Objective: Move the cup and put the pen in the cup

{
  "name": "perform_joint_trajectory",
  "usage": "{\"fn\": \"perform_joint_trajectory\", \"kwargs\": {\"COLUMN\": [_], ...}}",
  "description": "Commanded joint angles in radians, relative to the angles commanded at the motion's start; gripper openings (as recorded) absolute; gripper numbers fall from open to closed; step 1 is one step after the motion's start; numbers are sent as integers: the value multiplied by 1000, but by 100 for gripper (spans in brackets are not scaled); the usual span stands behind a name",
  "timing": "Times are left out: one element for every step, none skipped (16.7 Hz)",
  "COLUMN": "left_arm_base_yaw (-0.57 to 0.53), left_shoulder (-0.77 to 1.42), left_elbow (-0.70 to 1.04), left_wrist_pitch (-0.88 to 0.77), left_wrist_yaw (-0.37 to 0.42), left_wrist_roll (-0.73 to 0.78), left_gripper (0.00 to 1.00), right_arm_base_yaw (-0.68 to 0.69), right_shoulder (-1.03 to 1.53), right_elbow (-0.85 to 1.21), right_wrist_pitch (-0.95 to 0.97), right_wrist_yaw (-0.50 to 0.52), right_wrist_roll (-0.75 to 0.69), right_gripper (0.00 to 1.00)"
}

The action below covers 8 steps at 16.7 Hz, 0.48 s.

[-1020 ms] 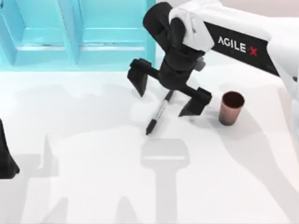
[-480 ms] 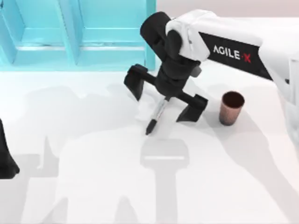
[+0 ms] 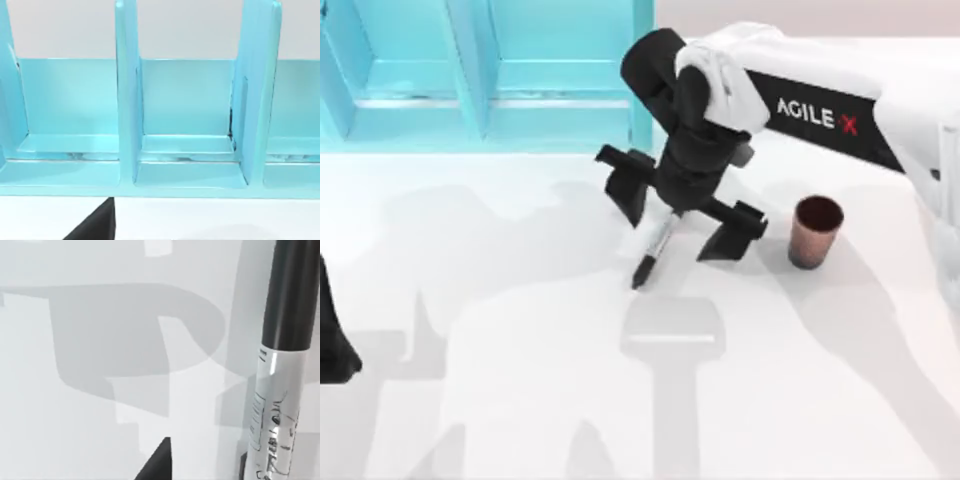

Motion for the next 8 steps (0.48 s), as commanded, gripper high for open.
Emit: {"fn": "perform_joint_trajectory", "kwargs": {"left_arm_base_yaw": [0, 0, 0, 0, 0, 0, 0, 0], "left_shoulder": [0, 0, 0, 0, 0, 0, 0, 0], "left_elbow": [0, 0, 0, 0, 0, 0, 0, 0], "left_wrist_pitch": [0, 0, 0, 0, 0, 0, 0, 0], "left_wrist_yaw": [0, 0, 0, 0, 0, 0, 0, 0], "left_wrist_roll": [0, 0, 0, 0, 0, 0, 0, 0], "left_gripper": [100, 100, 100, 100, 100, 100, 100, 100], "right_arm_base_yaw": [0, 0, 0, 0, 0, 0, 0, 0], "right_shoulder": [0, 0, 0, 0, 0, 0, 0, 0], "right_elbow": [0, 0, 0, 0, 0, 0, 0, 0], "right_wrist_pitch": [0, 0, 0, 0, 0, 0, 0, 0], "right_wrist_yaw": [0, 0, 0, 0, 0, 0, 0, 0], "right_wrist_roll": [0, 0, 0, 0, 0, 0, 0, 0], "right_gripper": [32, 25, 17, 10, 2, 0, 0, 0]}}
